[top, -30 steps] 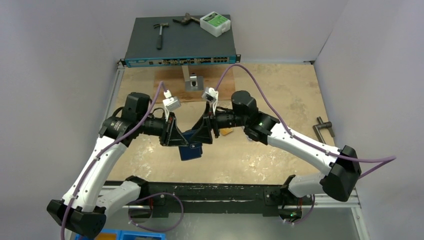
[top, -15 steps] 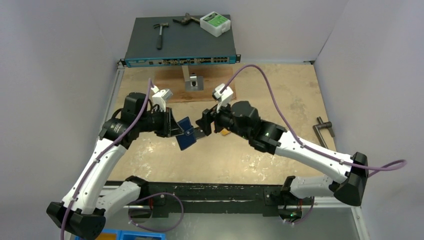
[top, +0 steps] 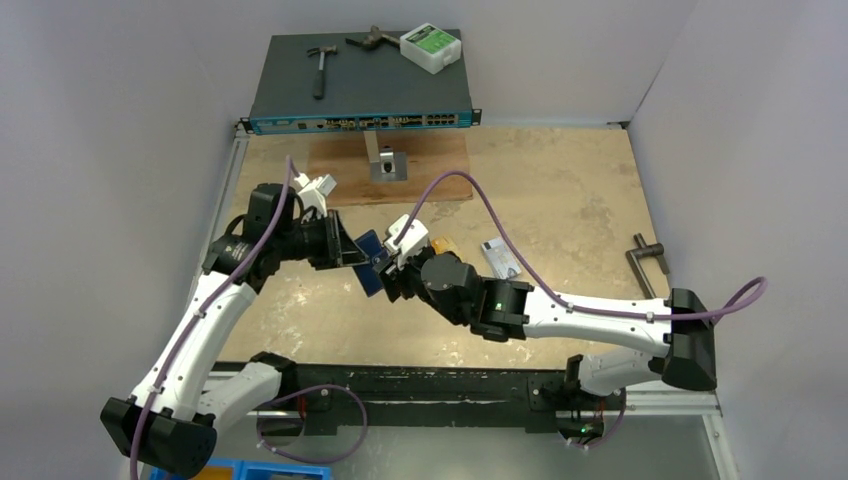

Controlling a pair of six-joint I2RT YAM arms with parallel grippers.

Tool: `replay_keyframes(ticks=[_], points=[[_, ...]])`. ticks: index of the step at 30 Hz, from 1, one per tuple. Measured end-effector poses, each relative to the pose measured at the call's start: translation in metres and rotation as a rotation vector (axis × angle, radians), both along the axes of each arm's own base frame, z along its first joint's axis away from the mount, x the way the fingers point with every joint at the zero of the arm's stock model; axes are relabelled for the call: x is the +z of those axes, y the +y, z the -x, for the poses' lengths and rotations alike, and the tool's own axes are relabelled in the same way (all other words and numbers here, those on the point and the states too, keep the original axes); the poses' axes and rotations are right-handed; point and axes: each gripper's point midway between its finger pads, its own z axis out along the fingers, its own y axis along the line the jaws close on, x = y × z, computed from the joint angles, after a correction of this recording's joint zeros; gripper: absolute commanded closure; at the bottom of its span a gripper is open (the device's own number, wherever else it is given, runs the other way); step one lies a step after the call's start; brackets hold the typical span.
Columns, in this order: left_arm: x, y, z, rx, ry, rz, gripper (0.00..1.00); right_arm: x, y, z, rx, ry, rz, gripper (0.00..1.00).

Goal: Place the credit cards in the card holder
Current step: Place the card holder at the center of the board.

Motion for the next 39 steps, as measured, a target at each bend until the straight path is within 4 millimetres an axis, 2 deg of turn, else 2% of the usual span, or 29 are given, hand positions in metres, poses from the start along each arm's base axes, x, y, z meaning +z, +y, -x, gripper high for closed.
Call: replay_keyframes(ticks=[5, 9, 15, 28, 32, 36, 39], points=[[0.005, 0.000, -0.001, 0.008, -0.001, 0.027, 1.00, -0.006, 0.009, 0.004, -0.007, -0.039, 0.030, 0.45], [0.007, -0.001, -0.001, 0.009, 0.005, 0.046, 1.00, -0.014, 0.012, 0.001, -0.022, -0.058, 0.062, 0.50], [0.007, -0.001, 0.002, 0.008, 0.011, 0.058, 1.00, -0.017, 0.011, -0.003, -0.058, -0.112, 0.107, 0.66], [0.008, -0.001, 0.004, 0.014, 0.021, 0.084, 1.00, -0.017, 0.021, 0.009, -0.129, -0.257, 0.187, 0.67], [0.006, -0.004, 0.007, 0.007, 0.043, 0.101, 1.00, -0.010, 0.027, 0.018, -0.141, -0.317, 0.183, 0.81], [0.011, -0.006, 0.008, -0.004, 0.041, 0.125, 1.00, -0.005, 0.030, 0.020, -0.166, -0.367, 0.166, 1.00], [0.014, -0.008, 0.008, -0.012, 0.035, 0.139, 1.00, 0.001, 0.027, 0.018, -0.187, -0.390, 0.147, 1.00]])
